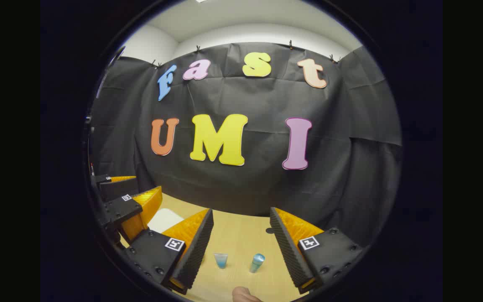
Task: First open the suitcase, pack the skin care products into it, and then close the suitcase.
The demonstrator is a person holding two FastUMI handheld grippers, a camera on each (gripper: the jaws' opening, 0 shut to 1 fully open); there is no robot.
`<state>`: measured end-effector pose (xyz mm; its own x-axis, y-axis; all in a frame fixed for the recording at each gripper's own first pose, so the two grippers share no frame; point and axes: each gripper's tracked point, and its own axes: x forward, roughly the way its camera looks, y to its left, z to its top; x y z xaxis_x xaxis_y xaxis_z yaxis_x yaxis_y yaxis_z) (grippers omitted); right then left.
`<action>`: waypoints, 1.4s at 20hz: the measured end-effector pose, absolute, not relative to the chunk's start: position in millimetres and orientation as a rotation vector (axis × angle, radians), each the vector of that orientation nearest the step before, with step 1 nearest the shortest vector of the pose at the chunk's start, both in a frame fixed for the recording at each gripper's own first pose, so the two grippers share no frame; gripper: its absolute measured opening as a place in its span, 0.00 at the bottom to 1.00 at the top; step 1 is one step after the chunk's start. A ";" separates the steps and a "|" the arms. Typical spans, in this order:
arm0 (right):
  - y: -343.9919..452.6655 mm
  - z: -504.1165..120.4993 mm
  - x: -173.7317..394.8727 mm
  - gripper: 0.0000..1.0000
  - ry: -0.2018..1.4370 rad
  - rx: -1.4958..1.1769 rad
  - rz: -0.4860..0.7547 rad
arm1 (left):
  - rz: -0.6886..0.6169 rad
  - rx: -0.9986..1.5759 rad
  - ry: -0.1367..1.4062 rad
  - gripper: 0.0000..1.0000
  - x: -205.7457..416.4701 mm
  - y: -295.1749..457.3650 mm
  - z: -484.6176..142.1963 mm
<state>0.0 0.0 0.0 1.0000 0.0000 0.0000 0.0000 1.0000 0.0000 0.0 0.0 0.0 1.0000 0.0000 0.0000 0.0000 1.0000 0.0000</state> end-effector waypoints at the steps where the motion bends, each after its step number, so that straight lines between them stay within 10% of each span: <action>1: -2.0 -2.1 -1.2 0.80 0.003 -0.002 0.000 | 0.002 -0.001 0.000 1.00 -1.2 -0.5 -1.6; 28: -66.3 -37.6 -5.8 0.81 0.059 -0.013 -0.138 | -0.065 0.085 0.053 1.00 21.4 -24.3 -82.8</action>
